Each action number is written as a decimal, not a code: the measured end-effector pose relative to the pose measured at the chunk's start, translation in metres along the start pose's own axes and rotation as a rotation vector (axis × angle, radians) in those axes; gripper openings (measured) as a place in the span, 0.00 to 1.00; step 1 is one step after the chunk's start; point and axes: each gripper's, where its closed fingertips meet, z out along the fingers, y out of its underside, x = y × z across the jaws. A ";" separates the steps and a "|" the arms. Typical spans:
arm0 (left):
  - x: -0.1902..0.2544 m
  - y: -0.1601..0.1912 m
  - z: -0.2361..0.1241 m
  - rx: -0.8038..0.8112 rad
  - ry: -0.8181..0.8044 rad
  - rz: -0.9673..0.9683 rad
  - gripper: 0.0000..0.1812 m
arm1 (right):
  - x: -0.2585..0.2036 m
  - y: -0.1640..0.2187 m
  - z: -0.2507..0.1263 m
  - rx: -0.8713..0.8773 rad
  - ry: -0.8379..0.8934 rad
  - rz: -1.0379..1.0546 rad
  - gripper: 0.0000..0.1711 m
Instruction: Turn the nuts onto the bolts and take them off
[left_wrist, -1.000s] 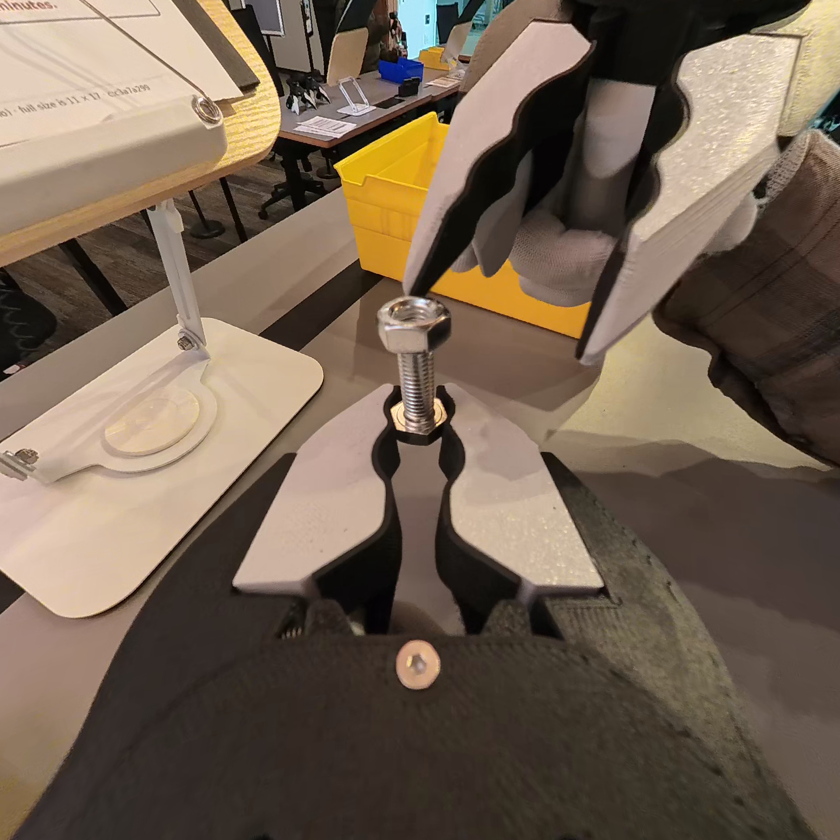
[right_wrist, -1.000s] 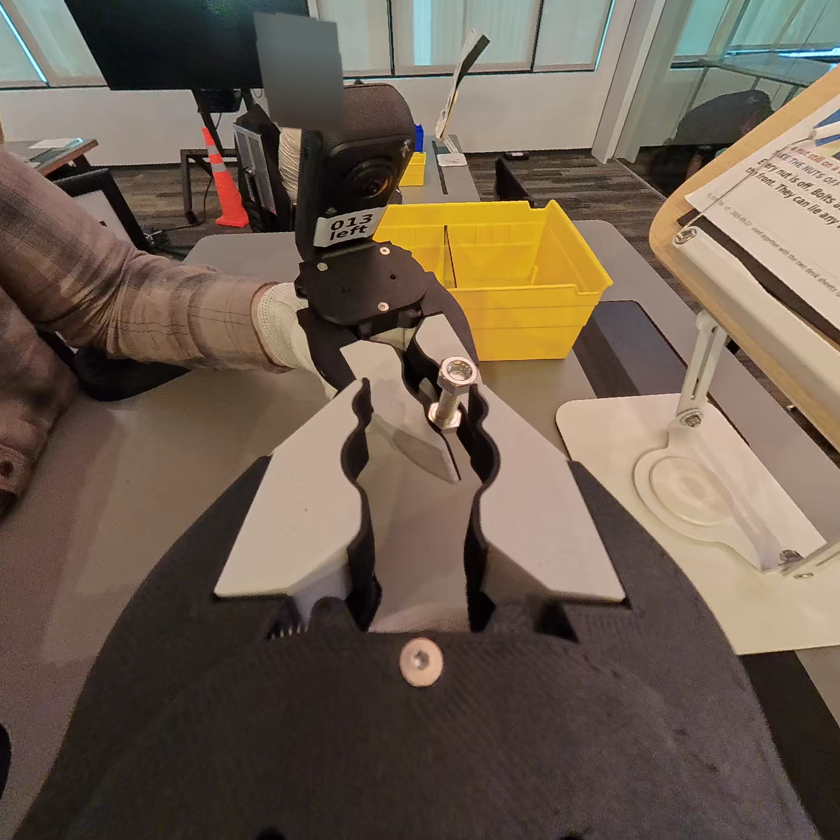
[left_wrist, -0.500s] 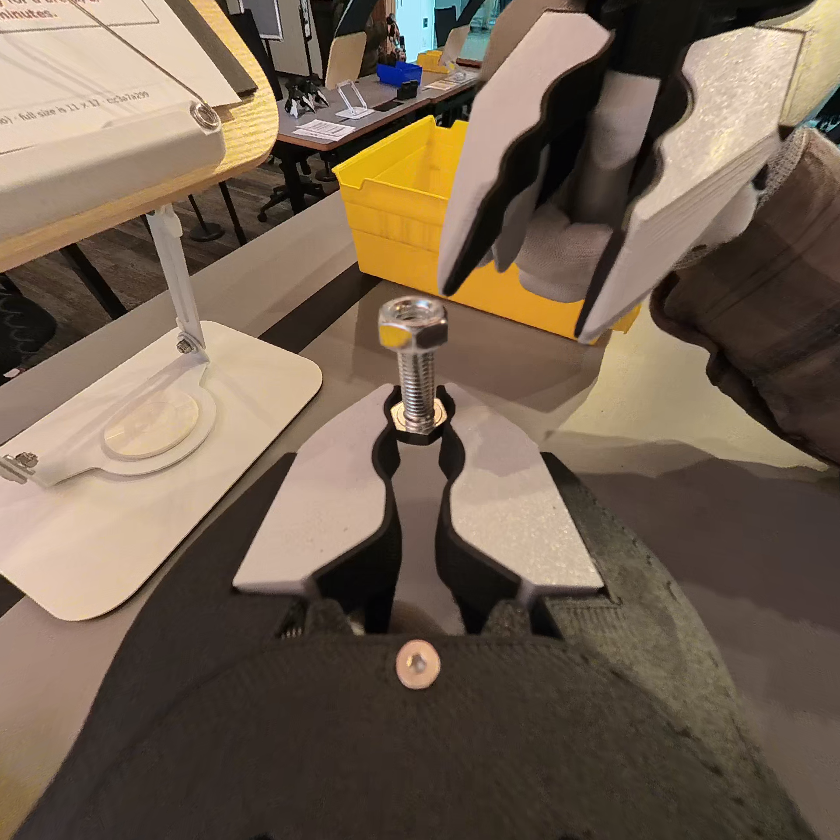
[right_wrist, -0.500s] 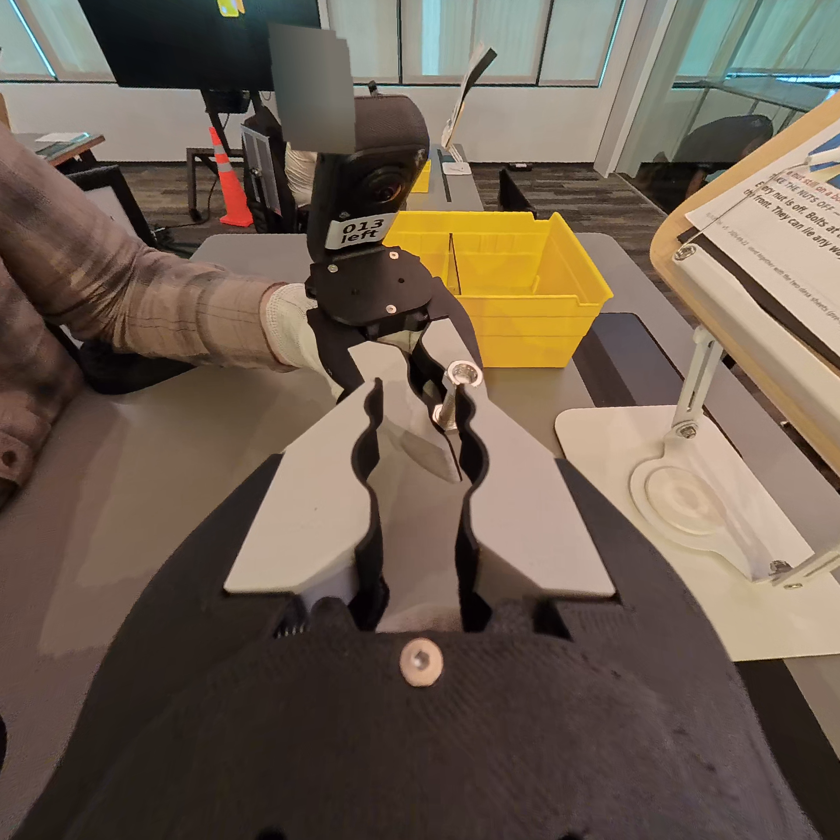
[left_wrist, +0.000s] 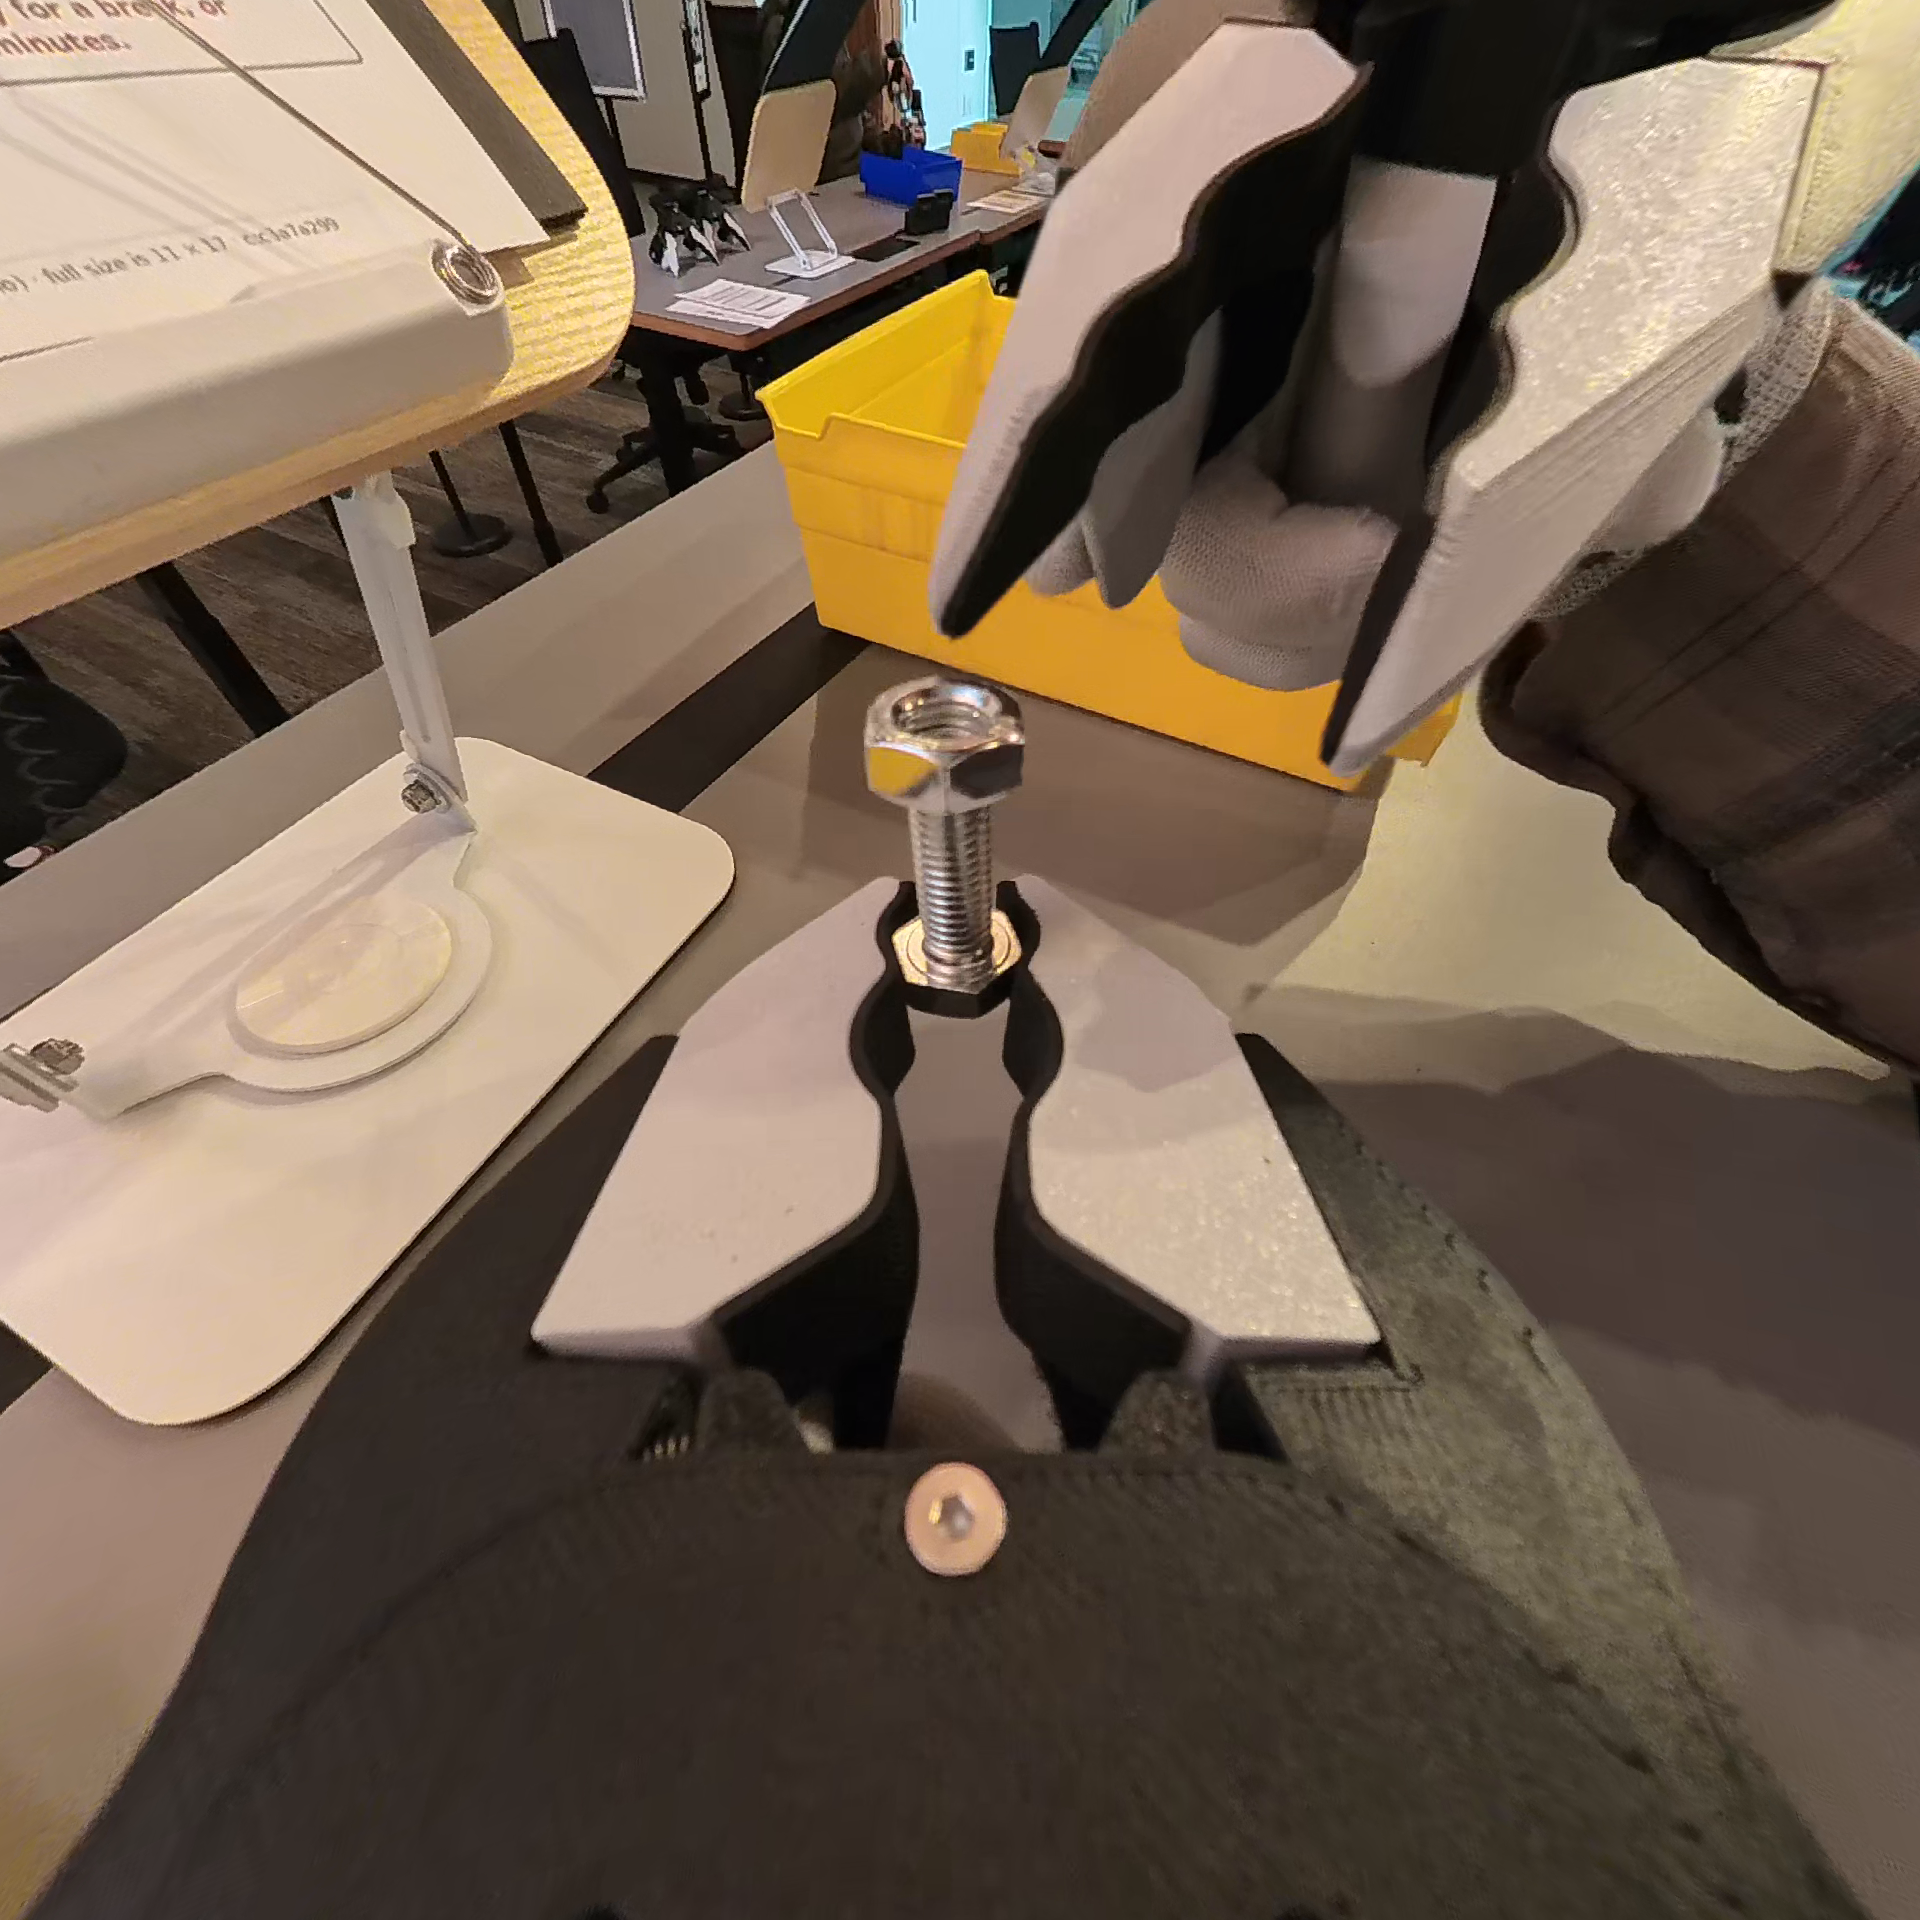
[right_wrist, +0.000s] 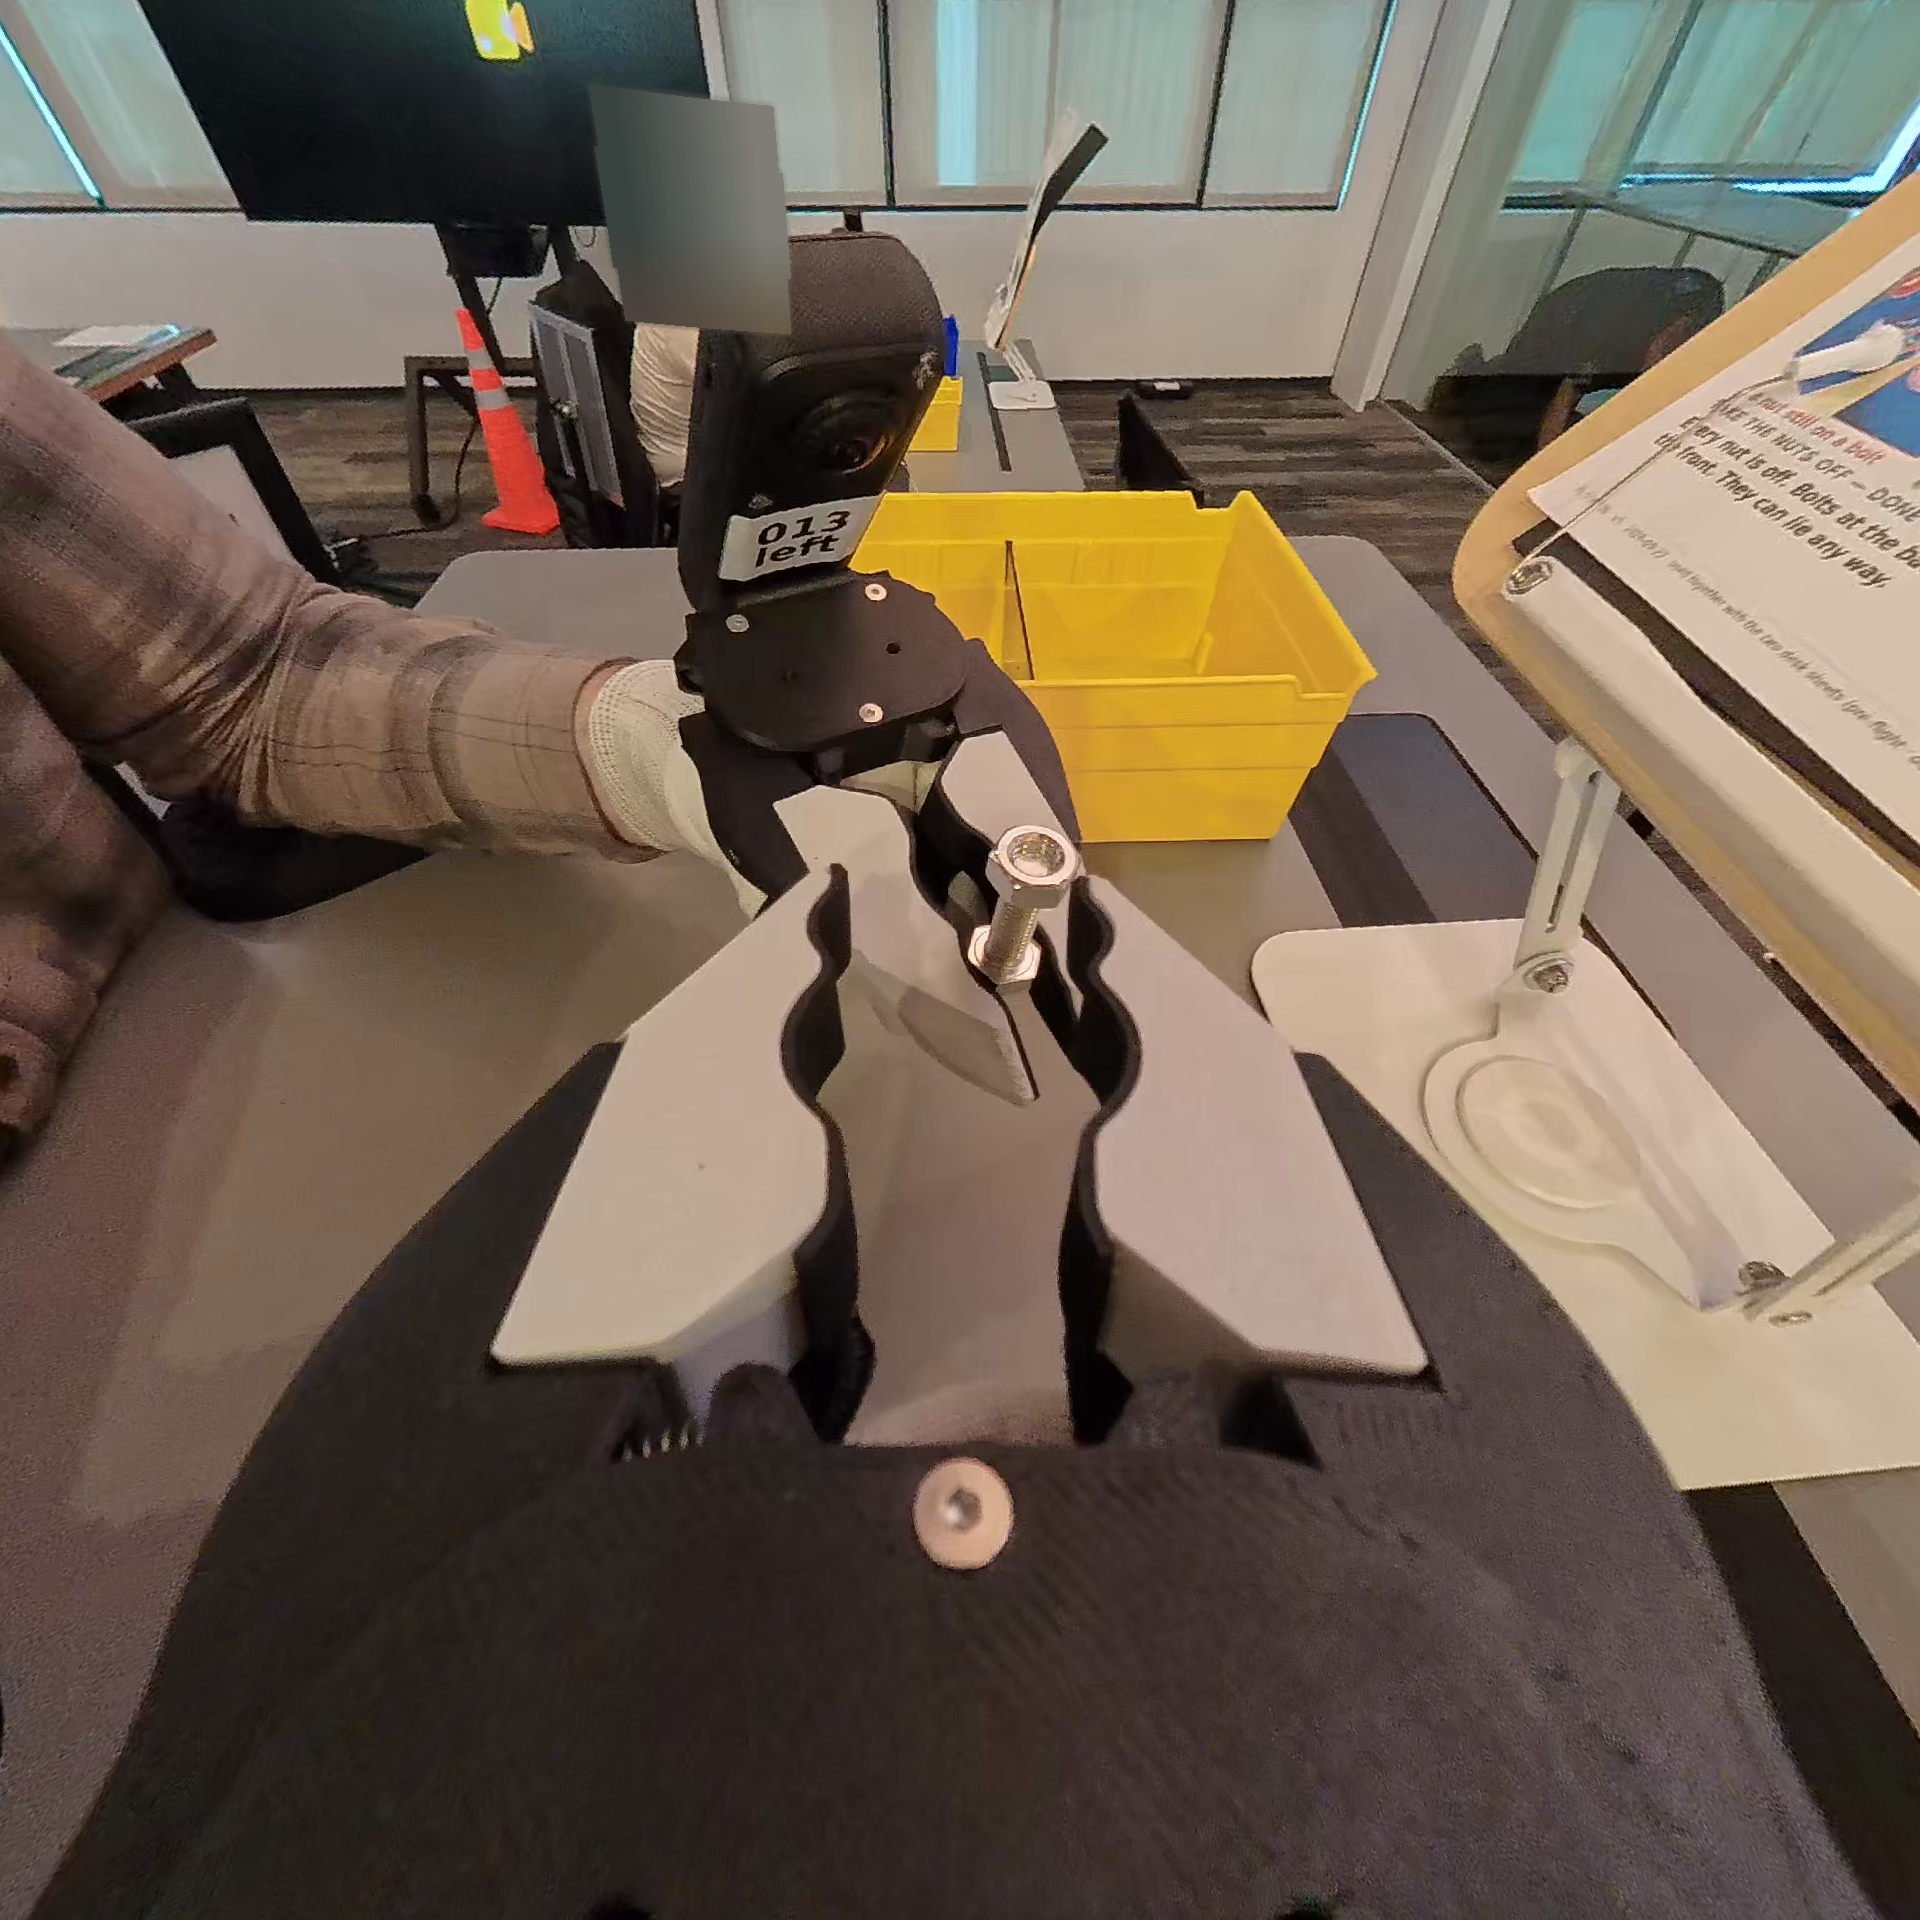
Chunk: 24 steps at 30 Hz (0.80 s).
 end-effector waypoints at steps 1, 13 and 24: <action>0.000 0.000 0.000 -0.001 0.000 0.001 0.08 | 0.000 0.000 0.001 -0.002 0.004 -0.002 0.24; 0.000 -0.001 0.000 0.007 0.000 -0.004 0.08 | -0.001 -0.002 -0.003 0.009 -0.003 -0.004 0.27; -0.002 -0.001 -0.001 0.009 -0.003 -0.006 0.08 | -0.009 0.001 -0.001 -0.012 -0.044 -0.012 0.23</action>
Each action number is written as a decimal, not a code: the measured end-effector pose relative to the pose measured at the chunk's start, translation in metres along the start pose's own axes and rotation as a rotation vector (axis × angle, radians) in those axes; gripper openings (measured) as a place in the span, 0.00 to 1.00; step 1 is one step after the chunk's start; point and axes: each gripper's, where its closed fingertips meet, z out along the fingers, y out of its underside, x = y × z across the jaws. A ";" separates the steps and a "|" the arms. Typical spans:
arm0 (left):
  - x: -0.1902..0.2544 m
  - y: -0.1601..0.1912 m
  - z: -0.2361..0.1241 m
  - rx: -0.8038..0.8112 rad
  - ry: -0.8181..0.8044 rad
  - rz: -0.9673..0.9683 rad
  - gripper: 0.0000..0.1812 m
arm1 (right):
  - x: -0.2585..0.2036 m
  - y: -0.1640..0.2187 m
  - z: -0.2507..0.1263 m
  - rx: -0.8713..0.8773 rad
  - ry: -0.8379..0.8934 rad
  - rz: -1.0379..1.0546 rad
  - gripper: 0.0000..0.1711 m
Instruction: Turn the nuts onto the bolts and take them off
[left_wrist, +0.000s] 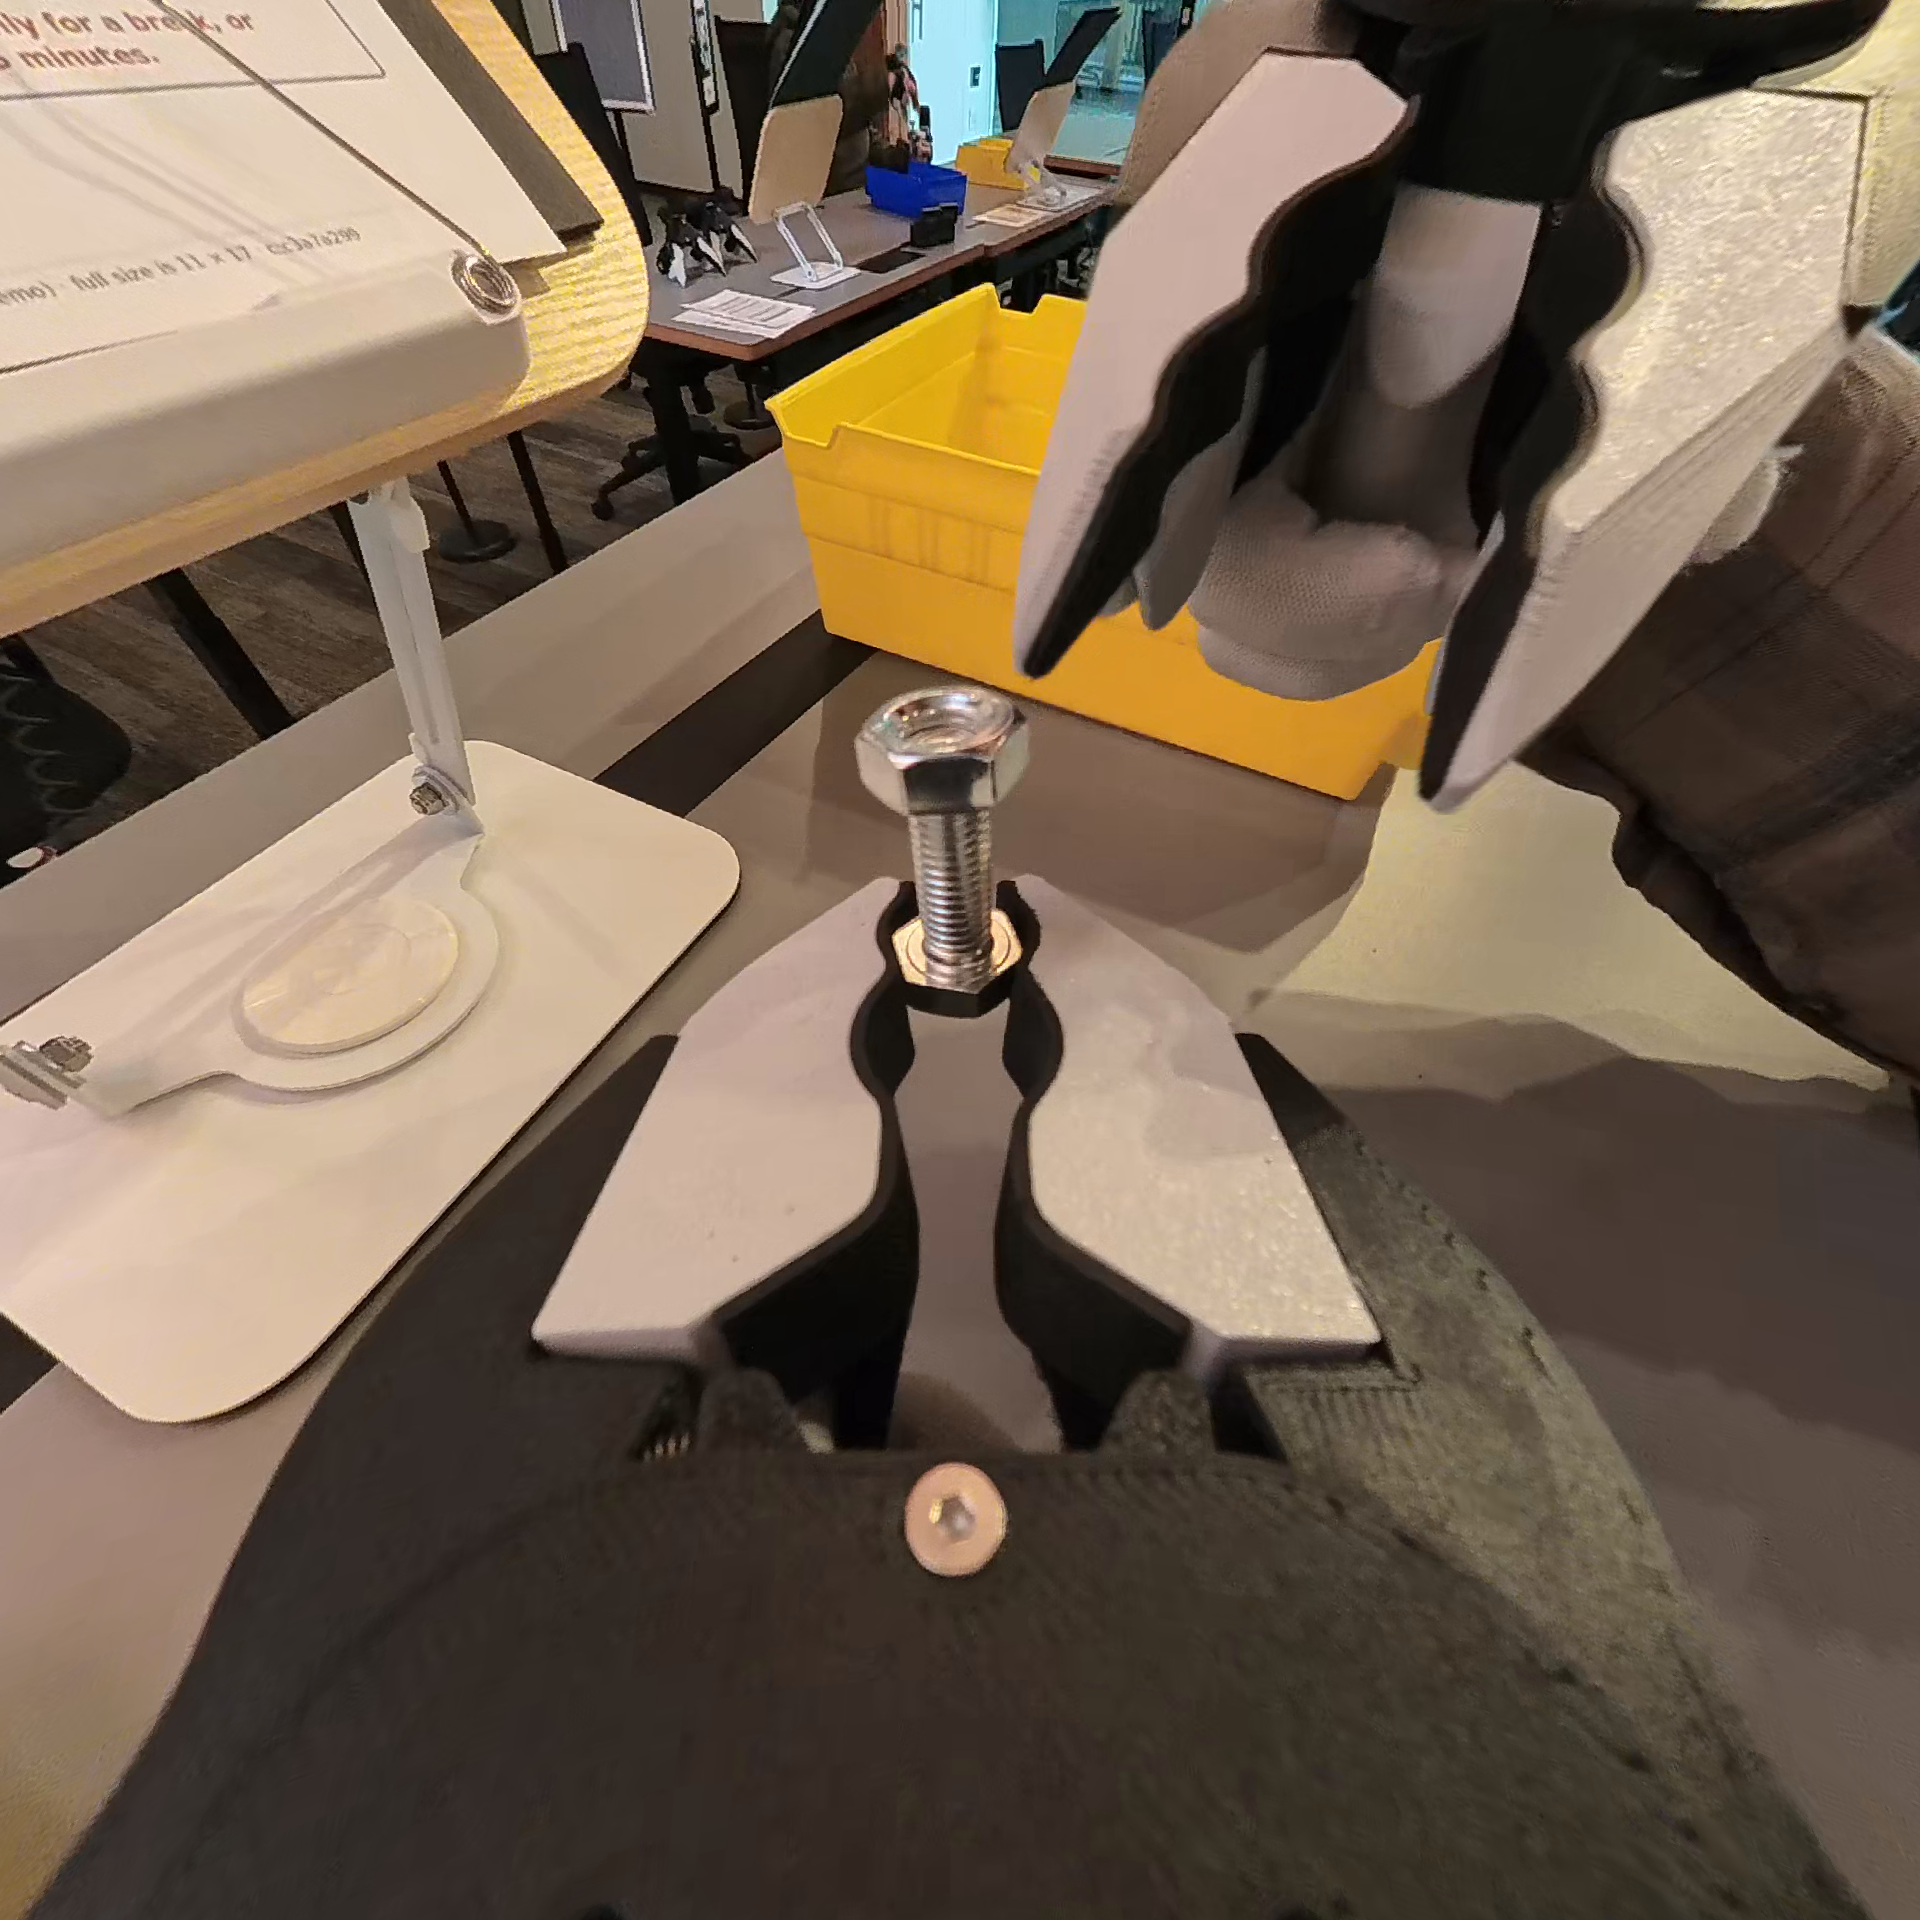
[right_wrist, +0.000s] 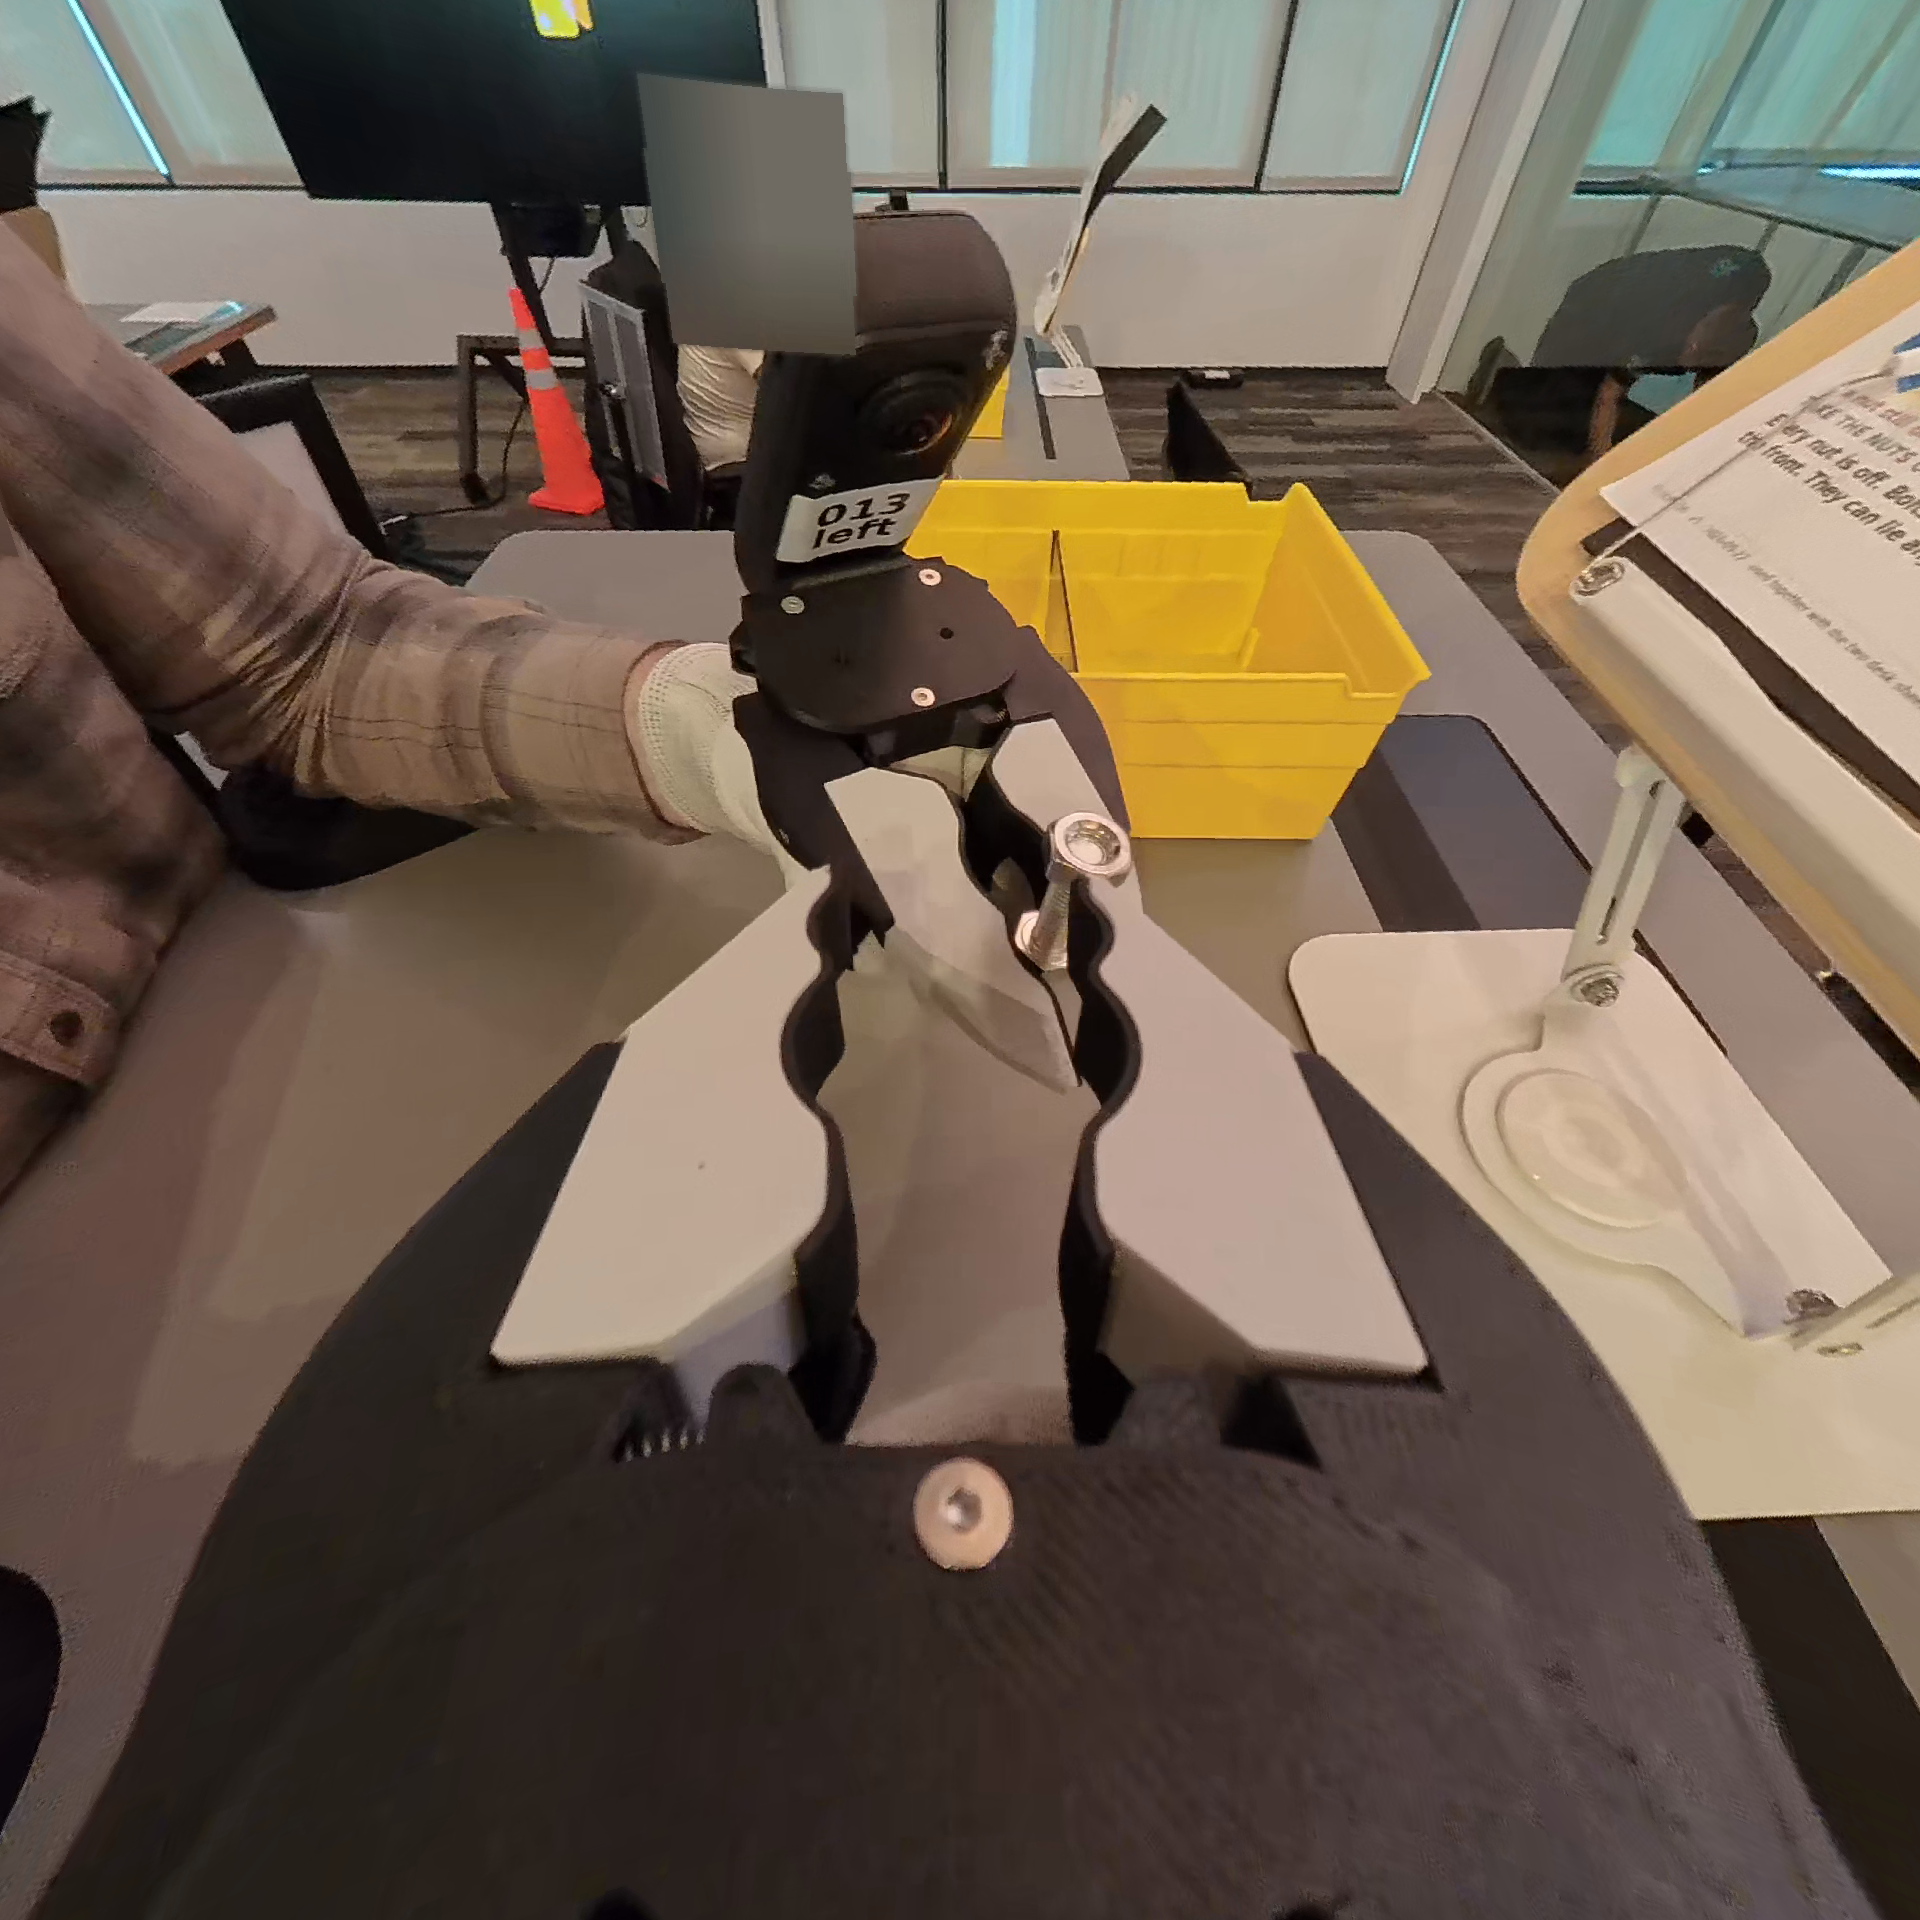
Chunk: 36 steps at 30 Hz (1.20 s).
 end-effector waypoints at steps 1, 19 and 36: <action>0.000 0.000 0.000 0.000 0.000 0.001 0.08 | 0.001 0.000 0.000 0.001 0.005 0.000 0.24; 0.002 0.002 0.002 -0.007 0.004 0.004 0.08 | 0.006 0.006 0.008 -0.031 0.035 -0.012 0.33; 0.001 0.002 0.001 -0.005 0.002 0.000 0.08 | -0.015 0.003 0.002 -0.011 -0.077 -0.028 0.15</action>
